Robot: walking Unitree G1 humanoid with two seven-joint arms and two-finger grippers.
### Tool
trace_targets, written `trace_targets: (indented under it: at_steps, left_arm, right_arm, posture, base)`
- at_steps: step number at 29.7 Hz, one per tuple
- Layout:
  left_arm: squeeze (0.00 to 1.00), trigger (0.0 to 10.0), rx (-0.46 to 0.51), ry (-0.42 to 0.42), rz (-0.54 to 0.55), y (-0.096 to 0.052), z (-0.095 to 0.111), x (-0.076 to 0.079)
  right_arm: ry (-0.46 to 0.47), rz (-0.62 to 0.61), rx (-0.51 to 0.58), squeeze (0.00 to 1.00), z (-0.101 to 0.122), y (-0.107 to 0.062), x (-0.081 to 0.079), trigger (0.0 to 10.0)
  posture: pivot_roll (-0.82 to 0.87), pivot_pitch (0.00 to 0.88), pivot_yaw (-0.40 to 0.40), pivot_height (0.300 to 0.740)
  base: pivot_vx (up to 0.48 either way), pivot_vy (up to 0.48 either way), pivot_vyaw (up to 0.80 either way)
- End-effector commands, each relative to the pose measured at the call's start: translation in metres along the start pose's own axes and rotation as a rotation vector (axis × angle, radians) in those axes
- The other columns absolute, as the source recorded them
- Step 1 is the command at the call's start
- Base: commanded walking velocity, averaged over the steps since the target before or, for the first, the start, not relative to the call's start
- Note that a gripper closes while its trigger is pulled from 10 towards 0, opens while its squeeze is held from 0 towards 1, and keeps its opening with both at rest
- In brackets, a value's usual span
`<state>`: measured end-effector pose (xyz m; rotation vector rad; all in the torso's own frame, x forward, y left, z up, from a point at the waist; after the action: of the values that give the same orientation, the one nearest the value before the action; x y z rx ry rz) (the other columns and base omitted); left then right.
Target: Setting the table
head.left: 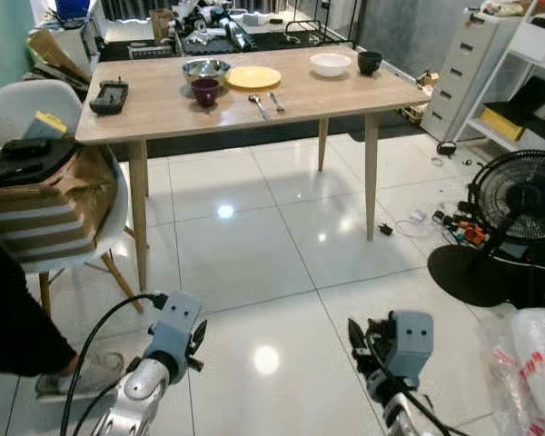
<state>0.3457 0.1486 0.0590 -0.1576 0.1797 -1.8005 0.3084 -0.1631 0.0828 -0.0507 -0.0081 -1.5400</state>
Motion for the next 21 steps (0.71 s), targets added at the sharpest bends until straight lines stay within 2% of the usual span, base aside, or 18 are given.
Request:
trace_targets:
  at_steps: [1, 11, 21]
  left_arm:
    - [0.0, 10.0, -0.031, -0.005, -0.006, -0.0029, -0.0092, 0.0016]
    - [0.0, 10.0, -0.026, -0.004, -0.005, -0.0026, -0.0065, 0.0005]
    - [0.0, 10.0, -0.021, -0.005, -0.007, -0.0025, -0.0045, 0.0007]
  right_arm:
    - [0.005, -0.014, -0.018, 0.0, -0.0042, -0.0033, 0.0019, 10.0]
    - [0.011, -0.026, -0.014, 0.0, -0.0019, -0.0022, 0.0016, 10.0]
    - [0.014, -0.042, -0.023, 0.0, -0.0021, -0.0017, 0.0036, 10.0]
  posture:
    - [0.01, 0.108, 0.083, 0.74]
    - [0.02, 0.111, 0.086, 0.74]
    - [0.02, 0.116, 0.086, 0.74]
  base:
    - [0.461, 0.0, 0.0]
    - [0.461, 0.0, 0.0]
    - [0.461, 0.0, -0.7]
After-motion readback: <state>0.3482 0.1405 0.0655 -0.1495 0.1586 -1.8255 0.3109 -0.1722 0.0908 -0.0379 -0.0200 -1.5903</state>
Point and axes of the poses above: a point about 5 cm out from each wrist's last joint towards the gripper, its own y axis pointing out of the wrist towards the gripper, its own z axis along the axis of the wrist's last joint, x = y × z, the point moved 3 cm from there along y, pointing out of the wrist towards the gripper, and after that the axes turned 11 degrees about -y, right-handed, at the moved point
